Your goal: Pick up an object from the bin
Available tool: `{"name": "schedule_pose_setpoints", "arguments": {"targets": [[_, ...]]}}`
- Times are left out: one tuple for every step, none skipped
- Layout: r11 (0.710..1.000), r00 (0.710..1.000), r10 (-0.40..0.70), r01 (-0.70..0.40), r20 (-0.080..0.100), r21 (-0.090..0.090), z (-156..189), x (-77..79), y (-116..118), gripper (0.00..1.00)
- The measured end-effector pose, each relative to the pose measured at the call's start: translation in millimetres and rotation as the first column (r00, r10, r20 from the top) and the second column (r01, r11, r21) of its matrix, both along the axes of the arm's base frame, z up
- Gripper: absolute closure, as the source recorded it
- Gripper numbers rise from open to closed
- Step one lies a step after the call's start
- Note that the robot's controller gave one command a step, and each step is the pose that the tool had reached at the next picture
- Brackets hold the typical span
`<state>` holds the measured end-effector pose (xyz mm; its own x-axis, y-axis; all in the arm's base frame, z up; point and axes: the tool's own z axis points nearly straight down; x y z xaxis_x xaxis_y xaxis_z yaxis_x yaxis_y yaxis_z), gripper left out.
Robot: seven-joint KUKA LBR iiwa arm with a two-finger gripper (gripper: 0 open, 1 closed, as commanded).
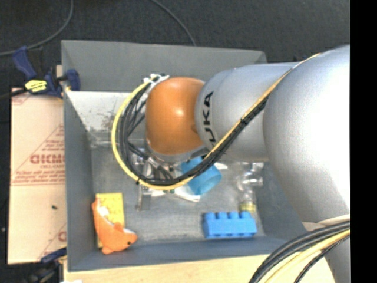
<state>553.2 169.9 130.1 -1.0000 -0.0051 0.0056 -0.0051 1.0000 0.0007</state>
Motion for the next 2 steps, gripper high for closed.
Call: {"name": "schedule_pose_setpoints", "arguments": {"targets": [[1.000,1.000,-0.005,0.005,0.008,0.002,4.9,2.0,-0.8,0.00],[1.000,1.000,0.007,-0.007,0.008,0.002,94.8,-32.3,-10.4,0.00]]}}
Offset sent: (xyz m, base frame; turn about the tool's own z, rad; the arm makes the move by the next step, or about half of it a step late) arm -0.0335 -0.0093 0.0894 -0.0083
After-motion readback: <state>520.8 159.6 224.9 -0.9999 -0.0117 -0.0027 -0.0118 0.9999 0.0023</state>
